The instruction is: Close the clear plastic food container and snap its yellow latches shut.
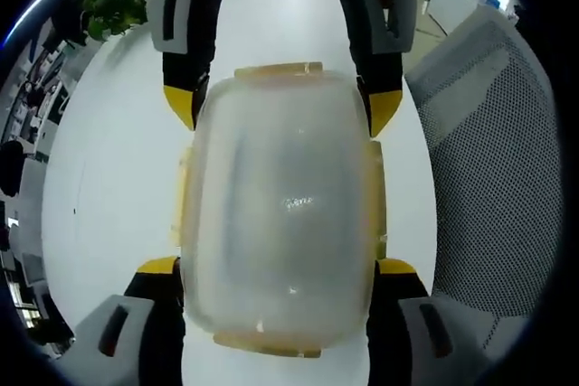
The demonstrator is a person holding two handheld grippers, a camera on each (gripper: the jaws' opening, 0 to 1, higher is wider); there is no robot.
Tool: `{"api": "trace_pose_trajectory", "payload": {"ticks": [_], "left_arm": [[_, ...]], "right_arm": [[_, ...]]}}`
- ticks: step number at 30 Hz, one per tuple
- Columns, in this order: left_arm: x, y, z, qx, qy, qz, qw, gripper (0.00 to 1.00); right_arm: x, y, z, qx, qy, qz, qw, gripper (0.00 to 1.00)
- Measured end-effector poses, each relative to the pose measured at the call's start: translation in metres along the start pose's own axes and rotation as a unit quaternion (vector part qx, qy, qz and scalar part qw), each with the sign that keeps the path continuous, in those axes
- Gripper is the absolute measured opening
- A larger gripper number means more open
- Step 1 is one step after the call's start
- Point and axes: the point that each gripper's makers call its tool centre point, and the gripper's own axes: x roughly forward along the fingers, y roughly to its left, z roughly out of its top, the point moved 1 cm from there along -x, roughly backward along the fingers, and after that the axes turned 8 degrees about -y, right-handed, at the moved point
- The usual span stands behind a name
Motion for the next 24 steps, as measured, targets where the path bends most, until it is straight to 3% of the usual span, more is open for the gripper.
{"api": "trace_pose_trajectory", "payload": {"ticks": [24], "left_arm": [[-0.02,0.002,-0.049,0.003,0.01,-0.002,0.9999,0.83]], "right_arm": [[0.025,0.0,0.046,0.003,0.004,0.0,1.0,0.8]]}}
